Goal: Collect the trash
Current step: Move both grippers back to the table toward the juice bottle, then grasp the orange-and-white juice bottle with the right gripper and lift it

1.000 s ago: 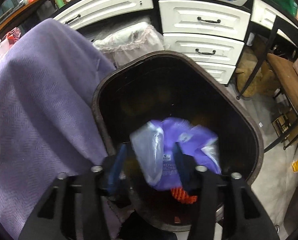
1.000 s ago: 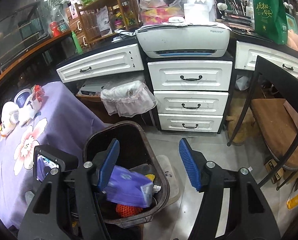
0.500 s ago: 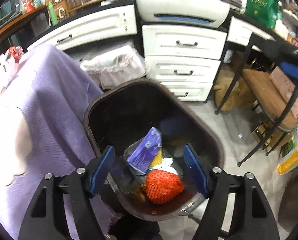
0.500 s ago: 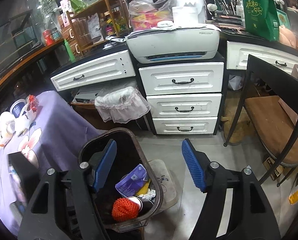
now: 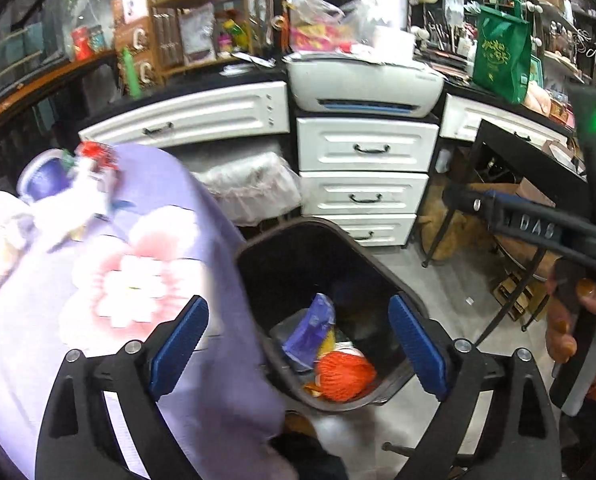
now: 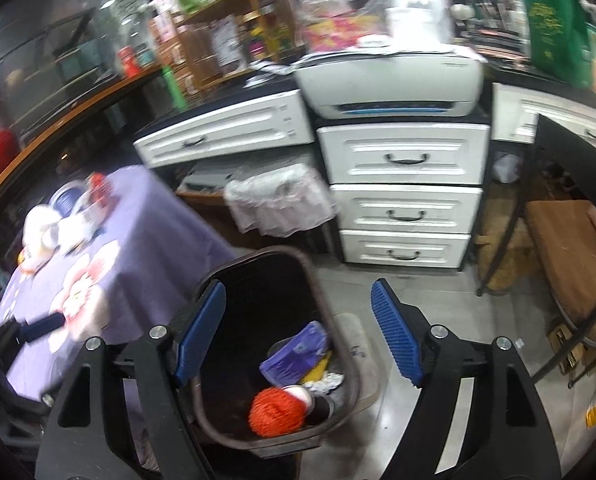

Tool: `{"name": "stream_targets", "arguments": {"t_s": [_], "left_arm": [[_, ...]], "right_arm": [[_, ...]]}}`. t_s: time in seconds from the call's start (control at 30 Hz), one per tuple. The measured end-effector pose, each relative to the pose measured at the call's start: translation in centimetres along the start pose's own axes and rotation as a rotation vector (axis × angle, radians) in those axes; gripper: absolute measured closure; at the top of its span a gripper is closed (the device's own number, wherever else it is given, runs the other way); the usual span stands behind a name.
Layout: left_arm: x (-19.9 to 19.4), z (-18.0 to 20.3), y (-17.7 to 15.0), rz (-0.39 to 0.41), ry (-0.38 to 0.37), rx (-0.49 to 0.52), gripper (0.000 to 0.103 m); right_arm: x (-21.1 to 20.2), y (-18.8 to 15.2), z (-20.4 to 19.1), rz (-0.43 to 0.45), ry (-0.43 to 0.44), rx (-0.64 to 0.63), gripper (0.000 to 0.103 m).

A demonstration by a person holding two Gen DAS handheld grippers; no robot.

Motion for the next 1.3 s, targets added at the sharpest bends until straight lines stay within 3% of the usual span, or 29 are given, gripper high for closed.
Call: {"name": "stream_targets", "arguments": {"t_s": [0.13,0.43,0.7,0.93,1.13,1.3], "left_arm": [[-2.1,-3.3,0.2,0.021,0.023,-0.029,0.009],[-6.1,-13.4,-1.6,0.047,0.194,-0.139,0.007],[-10.0,-23.2,-4.2,0.050,0.349,-0.267,0.006],[-12.9,-29.6,-6.5,0.056,0.434,-0.356,0.006],[-13.9,-32.7,-8.6,0.038,0.449,-0.404,0.006],[-14.2,-34.1,-9.6,0.034,0.447,-0.413,0.006]], "right_arm": [[0.6,0.1,-4.2,-0.035,0.124,-0.074,0.028],[2.1,0.1,-17.3,-0.104,0.412,-0.336,0.028],[3.0,-0.4,-30.2,-0.138,0.565,-0.576,0.028],[4.1,-0.8,-41.5,-0.128,0.693,-0.903,0.028],[7.4,-0.3,-49.7,-0.068,0.657,-1.178,0.028],[10.2,-0.8,-54.0,-0.044,0.605,-1.410,0.029]]}}
Point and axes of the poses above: each gripper's, at about its wrist camera, not at the fingertips, and x roughly the way its jaws point, z to its right, y to its top, the point moved 7 cm from there along x, roughly the way its jaws point, and after that the axes turned 4 degrees about -x, right-handed, at the moved point
